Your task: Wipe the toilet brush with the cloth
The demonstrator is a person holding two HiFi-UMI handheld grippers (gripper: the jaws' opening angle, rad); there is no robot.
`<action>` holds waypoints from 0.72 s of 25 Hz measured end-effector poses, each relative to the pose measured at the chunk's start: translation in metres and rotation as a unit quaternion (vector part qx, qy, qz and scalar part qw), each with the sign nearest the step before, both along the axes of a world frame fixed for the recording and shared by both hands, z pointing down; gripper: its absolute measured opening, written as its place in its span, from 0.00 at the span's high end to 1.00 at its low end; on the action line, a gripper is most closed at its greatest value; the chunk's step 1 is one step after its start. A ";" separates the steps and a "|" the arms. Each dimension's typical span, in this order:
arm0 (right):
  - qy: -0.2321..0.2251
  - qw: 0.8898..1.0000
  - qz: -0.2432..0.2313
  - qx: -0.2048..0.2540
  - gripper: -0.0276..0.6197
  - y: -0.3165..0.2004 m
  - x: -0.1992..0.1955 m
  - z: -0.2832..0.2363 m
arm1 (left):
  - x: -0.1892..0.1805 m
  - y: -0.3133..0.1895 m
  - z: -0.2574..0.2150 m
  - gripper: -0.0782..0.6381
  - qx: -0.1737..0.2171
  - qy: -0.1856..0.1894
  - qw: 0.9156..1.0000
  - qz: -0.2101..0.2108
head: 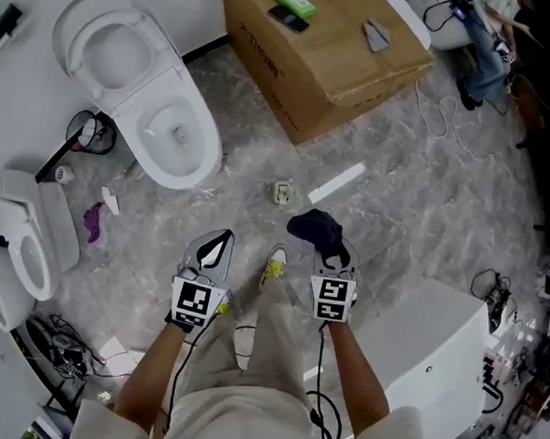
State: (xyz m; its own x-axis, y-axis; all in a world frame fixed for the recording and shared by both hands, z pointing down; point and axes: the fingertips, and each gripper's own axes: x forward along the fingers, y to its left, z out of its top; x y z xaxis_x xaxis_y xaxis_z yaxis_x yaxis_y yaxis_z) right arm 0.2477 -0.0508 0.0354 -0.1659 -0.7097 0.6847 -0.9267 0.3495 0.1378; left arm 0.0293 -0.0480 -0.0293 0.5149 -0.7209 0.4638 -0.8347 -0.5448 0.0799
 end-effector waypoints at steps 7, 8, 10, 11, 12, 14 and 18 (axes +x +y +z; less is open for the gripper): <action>-0.066 0.995 0.056 0.052 0.70 0.055 -0.032 -0.136 | -0.012 0.049 -0.098 0.89 0.029 0.023 0.999 0.017; -0.070 0.994 0.059 0.065 0.70 0.063 -0.039 -0.151 | -0.016 0.059 -0.107 0.89 0.031 0.029 0.999 0.018; -0.073 0.991 0.063 0.089 0.70 0.083 -0.051 -0.179 | -0.022 0.083 -0.127 0.89 0.030 0.060 0.997 0.024; -0.072 0.990 0.065 0.099 0.70 0.094 -0.055 -0.191 | -0.023 0.095 -0.139 0.89 0.035 0.076 0.996 0.035; -0.070 0.989 0.068 0.110 0.70 0.104 -0.058 -0.202 | -0.022 0.105 -0.152 0.89 0.044 0.087 0.994 0.048; -0.071 0.986 0.081 0.127 0.70 0.123 -0.060 -0.223 | -0.024 0.119 -0.176 0.89 0.065 0.100 0.991 0.069; -0.086 0.981 0.092 0.148 0.70 0.160 -0.066 -0.253 | -0.042 0.134 -0.213 0.89 0.099 0.108 0.987 0.071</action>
